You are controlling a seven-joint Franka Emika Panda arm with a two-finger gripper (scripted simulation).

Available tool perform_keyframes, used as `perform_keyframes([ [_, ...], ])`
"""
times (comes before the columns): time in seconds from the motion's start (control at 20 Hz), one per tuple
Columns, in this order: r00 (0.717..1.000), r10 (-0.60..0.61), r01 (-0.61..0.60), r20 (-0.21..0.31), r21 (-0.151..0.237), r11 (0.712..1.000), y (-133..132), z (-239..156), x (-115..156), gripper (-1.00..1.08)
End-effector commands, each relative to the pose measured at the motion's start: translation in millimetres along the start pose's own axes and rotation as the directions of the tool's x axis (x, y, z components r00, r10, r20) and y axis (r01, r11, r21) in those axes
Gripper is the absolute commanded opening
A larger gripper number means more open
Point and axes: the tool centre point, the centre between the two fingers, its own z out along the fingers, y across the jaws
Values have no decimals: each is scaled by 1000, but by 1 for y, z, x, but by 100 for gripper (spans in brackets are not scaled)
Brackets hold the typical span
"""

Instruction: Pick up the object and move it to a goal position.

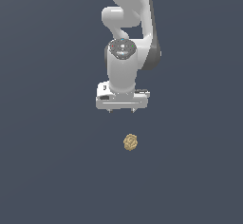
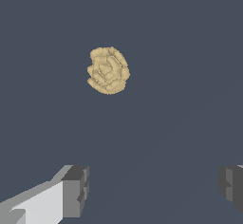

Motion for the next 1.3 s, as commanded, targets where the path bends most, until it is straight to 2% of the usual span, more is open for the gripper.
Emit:
perform_keyframes([
  [0.0,1000,0,0,0,0,1000,0,0,0,100],
  [0.85,1000,4,-4,-22,5,1000,-9,-4,7,100],
  [1.25,998,65,-64,-21,8,998,-12,2,17,100],
])
